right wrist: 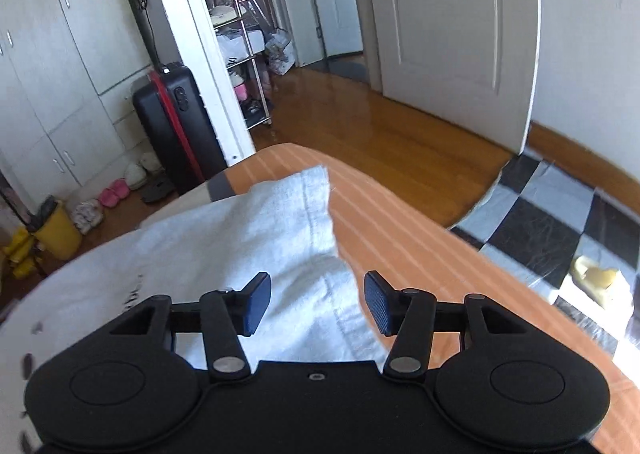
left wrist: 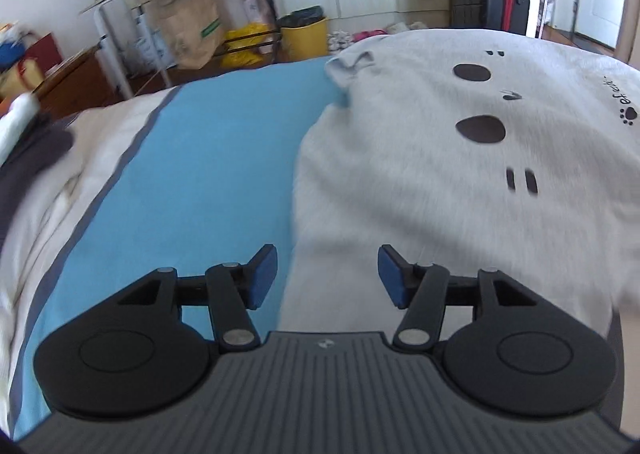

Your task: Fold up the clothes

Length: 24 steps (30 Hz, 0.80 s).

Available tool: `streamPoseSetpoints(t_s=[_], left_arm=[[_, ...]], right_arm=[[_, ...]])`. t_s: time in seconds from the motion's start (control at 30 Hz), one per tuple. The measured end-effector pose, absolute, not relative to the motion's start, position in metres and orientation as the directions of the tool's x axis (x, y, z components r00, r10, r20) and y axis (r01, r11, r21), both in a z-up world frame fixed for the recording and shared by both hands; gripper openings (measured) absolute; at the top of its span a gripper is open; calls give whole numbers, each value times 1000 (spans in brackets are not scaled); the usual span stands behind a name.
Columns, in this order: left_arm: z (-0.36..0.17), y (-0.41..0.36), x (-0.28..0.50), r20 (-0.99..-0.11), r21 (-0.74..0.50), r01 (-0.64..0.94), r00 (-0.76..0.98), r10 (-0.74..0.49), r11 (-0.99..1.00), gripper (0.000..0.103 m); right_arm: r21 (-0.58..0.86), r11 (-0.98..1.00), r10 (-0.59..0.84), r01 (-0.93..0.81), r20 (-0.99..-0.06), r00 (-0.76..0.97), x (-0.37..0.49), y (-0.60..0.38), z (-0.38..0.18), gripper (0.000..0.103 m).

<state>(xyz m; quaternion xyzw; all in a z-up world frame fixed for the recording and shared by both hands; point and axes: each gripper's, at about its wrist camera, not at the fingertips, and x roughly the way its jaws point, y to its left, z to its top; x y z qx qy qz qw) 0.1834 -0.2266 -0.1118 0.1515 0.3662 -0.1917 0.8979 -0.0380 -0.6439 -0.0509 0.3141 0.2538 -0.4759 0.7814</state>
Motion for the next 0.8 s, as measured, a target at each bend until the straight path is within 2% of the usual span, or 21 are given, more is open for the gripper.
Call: streamPoseSetpoints(t_s=[0.03, 0.1, 0.2, 0.3, 0.37, 0.43, 0.6, 0.67, 0.8], left_arm=[[-113, -215, 175, -708, 117, 430, 668, -229, 895, 66], [-112, -191, 161, -702, 72, 388, 674, -229, 919, 71], [-123, -162, 147, -751, -12, 358, 613, -245, 934, 71], [-134, -141, 128, -819, -79, 307, 522, -237, 949, 71], [-132, -132, 115, -812, -146, 316, 504, -296, 937, 71], [-131, -125, 111, -793, -158, 346, 514, -328, 925, 71], [-133, -109, 121, -763, -205, 356, 525, -377, 912, 71], [-140, -108, 128, -770, -257, 342, 493, -405, 904, 71], [-142, -125, 129, -796, -211, 311, 495, -347, 927, 69]], right_arm=[[294, 352, -545, 889, -707, 450, -47, -638, -51, 58], [372, 376, -476, 848, -708, 522, -64, -623, -52, 59], [440, 408, -451, 800, -665, 596, -94, -596, -61, 59], [409, 391, -488, 824, -667, 563, -134, -577, -70, 59], [408, 364, -507, 838, -668, 545, -165, -571, -75, 59], [430, 326, -506, 842, -674, 539, -197, -581, -80, 59], [450, 335, -339, 828, -762, 552, -247, -601, -97, 60], [526, 315, -236, 790, -763, 602, -261, -603, -115, 61], [619, 255, -194, 743, -720, 666, -276, -596, -144, 64]])
